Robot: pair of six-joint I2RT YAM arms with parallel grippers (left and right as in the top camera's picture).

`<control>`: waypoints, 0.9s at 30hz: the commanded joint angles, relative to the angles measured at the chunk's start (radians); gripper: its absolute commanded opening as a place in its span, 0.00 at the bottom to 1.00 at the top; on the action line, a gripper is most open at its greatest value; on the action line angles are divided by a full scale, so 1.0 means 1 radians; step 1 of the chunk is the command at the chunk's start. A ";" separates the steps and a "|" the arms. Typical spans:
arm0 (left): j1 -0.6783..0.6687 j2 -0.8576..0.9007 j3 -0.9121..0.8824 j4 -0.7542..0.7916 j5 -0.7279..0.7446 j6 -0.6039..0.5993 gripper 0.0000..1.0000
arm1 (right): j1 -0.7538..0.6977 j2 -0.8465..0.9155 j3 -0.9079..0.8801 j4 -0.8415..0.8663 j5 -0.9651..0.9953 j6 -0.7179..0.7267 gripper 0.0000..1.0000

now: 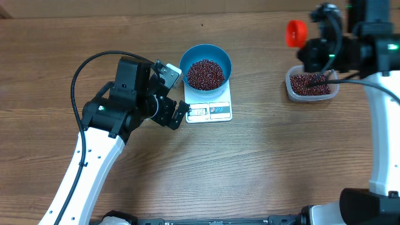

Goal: Scoop item into bowl and weigh 150g on scale

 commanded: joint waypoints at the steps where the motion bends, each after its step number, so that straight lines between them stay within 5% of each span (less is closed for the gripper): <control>1: 0.004 0.005 0.000 0.004 0.005 -0.010 1.00 | -0.078 -0.024 0.026 -0.027 -0.059 0.005 0.04; 11: 0.004 0.005 0.000 0.004 0.005 -0.010 0.99 | -0.209 0.005 -0.097 -0.031 -0.058 0.058 0.04; 27: 0.004 0.005 0.000 0.004 0.005 -0.010 1.00 | -0.323 0.018 -0.562 0.389 -0.301 0.280 0.05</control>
